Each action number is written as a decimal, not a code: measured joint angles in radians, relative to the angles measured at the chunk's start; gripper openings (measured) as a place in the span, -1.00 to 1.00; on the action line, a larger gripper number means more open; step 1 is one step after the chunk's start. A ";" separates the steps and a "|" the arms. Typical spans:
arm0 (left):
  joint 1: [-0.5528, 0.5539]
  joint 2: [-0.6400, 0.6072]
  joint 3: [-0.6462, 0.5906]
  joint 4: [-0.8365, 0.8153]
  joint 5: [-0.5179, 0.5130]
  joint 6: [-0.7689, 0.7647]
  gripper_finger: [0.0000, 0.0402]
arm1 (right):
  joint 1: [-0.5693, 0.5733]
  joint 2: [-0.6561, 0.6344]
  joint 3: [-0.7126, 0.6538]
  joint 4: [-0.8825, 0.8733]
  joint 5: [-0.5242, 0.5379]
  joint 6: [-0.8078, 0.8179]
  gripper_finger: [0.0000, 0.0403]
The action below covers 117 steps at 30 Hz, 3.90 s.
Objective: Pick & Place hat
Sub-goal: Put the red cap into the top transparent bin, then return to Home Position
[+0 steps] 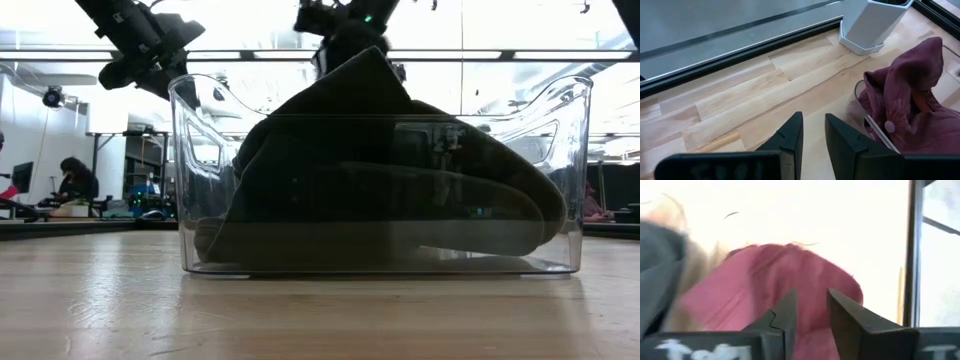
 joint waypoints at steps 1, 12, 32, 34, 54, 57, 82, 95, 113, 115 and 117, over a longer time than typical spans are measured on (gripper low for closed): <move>0.000 0.000 0.000 0.000 0.000 0.000 -0.63 | -0.009 0.011 0.000 0.020 0.000 -0.001 -0.54; 0.000 0.000 0.000 0.000 0.000 0.000 -0.63 | -0.060 0.165 -0.001 0.065 -0.074 0.002 -0.80; 0.000 0.000 0.000 0.000 -0.007 0.004 -0.63 | -0.060 0.165 0.012 0.032 -0.137 0.030 -0.83; 0.000 0.000 0.000 0.000 -0.007 0.003 -0.63 | -0.055 0.135 0.015 0.007 -0.136 0.032 -0.83; 0.000 -0.056 -0.005 0.119 0.069 0.434 -0.63 | -0.180 -0.440 -0.309 0.003 -0.414 0.227 -0.83; 0.000 -0.130 -0.055 0.218 0.119 0.455 -0.63 | -0.203 -0.565 -0.466 0.117 -0.414 0.272 -0.83; 0.000 -0.591 -0.652 0.646 0.297 0.210 -0.63 | -0.200 -1.337 -1.366 0.703 -0.555 0.610 -0.83; 0.000 -0.749 -0.738 0.854 0.589 0.472 -0.63 | -0.200 -1.577 -1.572 0.881 -0.617 0.679 -0.83; 0.000 -0.880 -0.836 0.824 0.662 0.525 -0.63 | -0.200 -1.867 -1.733 0.894 -0.644 0.725 -0.83; 0.000 -0.876 -0.836 0.798 0.653 0.545 -0.63 | -0.200 -1.859 -1.733 0.916 -0.641 0.699 -0.83; 0.000 -0.875 -0.836 0.789 0.639 0.576 -0.63 | -0.200 -1.856 -1.733 0.926 -0.629 0.654 -0.83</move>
